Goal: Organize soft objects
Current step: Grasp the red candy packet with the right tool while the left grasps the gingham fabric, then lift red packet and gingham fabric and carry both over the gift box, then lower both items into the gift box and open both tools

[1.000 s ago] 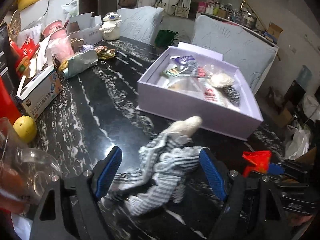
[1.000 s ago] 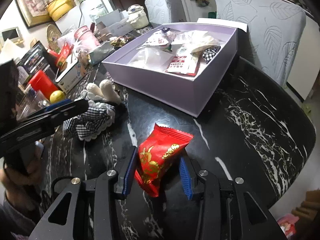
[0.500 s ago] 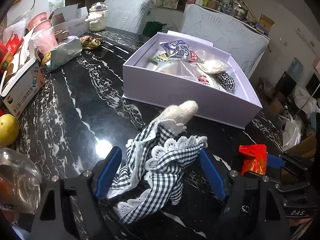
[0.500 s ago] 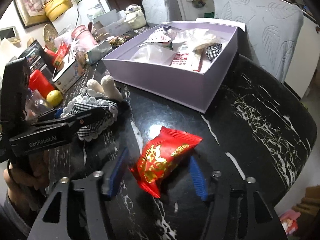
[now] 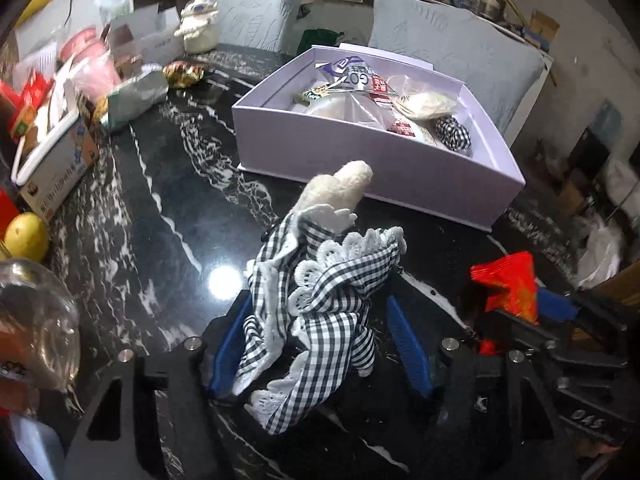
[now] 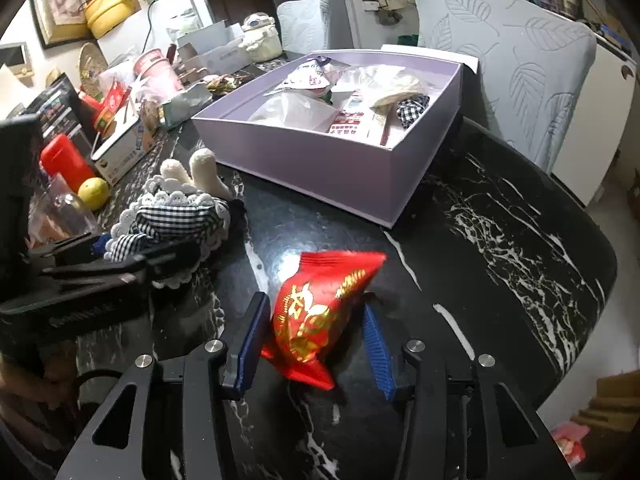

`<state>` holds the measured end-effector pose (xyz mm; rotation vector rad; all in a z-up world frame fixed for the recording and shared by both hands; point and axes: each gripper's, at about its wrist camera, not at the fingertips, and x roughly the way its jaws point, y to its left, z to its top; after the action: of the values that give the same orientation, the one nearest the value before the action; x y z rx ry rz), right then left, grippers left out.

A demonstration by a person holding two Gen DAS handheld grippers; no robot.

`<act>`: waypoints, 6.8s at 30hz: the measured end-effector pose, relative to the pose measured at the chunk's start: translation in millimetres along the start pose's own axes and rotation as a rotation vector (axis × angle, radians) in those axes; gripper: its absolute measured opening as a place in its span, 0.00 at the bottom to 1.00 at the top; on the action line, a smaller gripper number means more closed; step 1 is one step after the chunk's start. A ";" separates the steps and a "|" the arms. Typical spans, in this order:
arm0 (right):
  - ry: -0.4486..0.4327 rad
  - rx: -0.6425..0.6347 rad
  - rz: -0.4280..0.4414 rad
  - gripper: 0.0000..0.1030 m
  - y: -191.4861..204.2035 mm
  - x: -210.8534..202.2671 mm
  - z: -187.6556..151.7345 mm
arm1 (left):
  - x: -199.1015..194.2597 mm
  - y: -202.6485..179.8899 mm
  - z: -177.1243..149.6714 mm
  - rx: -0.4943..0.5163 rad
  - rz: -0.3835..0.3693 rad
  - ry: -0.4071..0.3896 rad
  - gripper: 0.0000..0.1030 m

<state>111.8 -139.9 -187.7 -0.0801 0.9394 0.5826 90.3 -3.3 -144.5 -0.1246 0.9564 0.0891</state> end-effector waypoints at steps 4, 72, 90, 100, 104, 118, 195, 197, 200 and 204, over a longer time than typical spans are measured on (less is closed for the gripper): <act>-0.003 0.024 0.022 0.45 -4.3 -1.3 -1.2 | 9.0 5.3 0.7 -0.003 -0.015 0.011 0.65; -0.255 -0.003 0.023 0.30 8.6 -108.5 43.8 | -118.7 -38.9 73.5 0.135 -0.126 -0.353 0.44; -0.321 -0.006 -0.019 0.30 -29.0 -83.8 113.4 | -81.5 -48.5 150.8 0.166 -0.120 -0.401 0.44; -0.315 -0.013 -0.031 0.30 -44.6 -54.9 153.8 | -59.5 -37.4 185.3 0.172 -0.105 -0.438 0.44; -0.310 -0.021 -0.044 0.30 -48.1 -40.0 166.8 | -45.8 -30.9 196.0 0.170 -0.081 -0.447 0.44; -0.257 -0.042 -0.041 0.30 -51.8 20.6 188.0 | 8.1 -34.3 208.3 0.187 -0.180 -0.327 0.44; -0.260 -0.062 -0.255 0.50 -36.8 -42.7 178.0 | -18.8 -58.1 199.7 0.203 -0.027 -0.253 0.79; -0.281 -0.066 -0.253 0.50 -32.2 -53.9 177.4 | -31.3 -57.3 198.9 0.200 -0.035 -0.273 0.79; -0.317 -0.075 -0.241 0.50 -23.9 -71.0 175.0 | -50.8 -56.2 195.9 0.201 -0.030 -0.304 0.79; -0.363 -0.085 -0.245 0.54 -11.8 -94.1 169.5 | -78.0 -54.3 189.1 0.198 -0.036 -0.345 0.79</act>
<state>200.6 -138.1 -14.9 -0.1571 0.5416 0.3919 205.6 -31.2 30.7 0.0555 0.6138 -0.0179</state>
